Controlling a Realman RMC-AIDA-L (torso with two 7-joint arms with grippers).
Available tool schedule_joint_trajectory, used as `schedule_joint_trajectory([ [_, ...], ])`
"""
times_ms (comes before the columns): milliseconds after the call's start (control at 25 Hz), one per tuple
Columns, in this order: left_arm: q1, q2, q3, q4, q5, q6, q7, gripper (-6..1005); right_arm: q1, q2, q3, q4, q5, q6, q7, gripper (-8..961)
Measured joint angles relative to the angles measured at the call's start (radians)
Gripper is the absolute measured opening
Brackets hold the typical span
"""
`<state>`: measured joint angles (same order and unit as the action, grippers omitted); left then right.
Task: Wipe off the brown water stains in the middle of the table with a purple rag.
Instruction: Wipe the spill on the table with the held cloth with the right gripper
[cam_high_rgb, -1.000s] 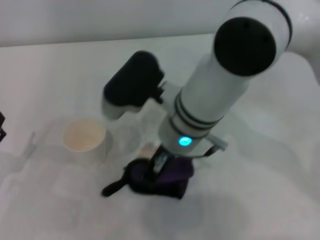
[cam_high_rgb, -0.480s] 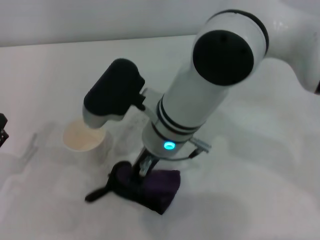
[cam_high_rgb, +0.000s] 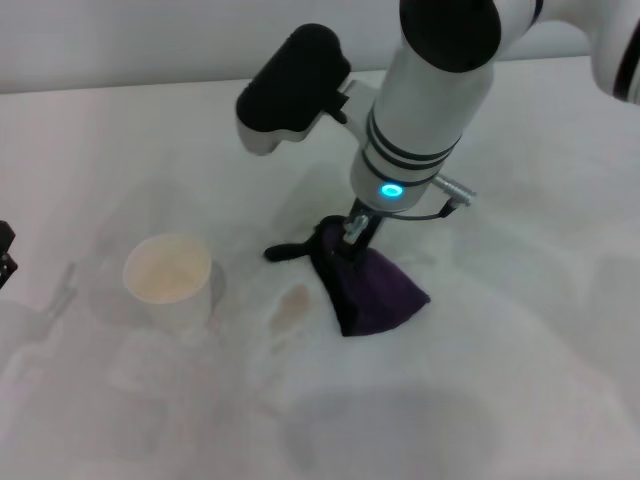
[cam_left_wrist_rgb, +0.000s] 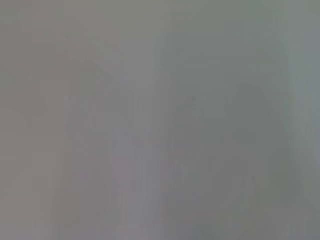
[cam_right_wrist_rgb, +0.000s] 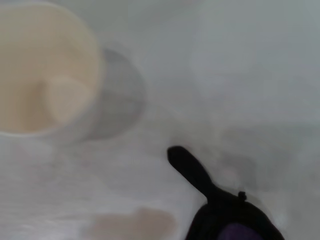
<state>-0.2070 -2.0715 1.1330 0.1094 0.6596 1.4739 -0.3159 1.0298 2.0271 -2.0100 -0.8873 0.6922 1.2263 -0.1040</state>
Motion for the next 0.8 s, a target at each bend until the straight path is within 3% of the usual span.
schedule_joint_trajectory([
  [160, -0.002, 0.000, -0.001, 0.000, 0.000, -0.001, 0.000, 873, 0.023, 0.001, -0.003, 0.062, 0.022, -0.021, -0.025, 93],
  [800, 0.006, -0.005, 0.003, 0.001, 0.000, 0.011, 0.001, 873, 0.027, 0.001, -0.217, -0.027, 0.435, -0.128, -0.161, 92],
])
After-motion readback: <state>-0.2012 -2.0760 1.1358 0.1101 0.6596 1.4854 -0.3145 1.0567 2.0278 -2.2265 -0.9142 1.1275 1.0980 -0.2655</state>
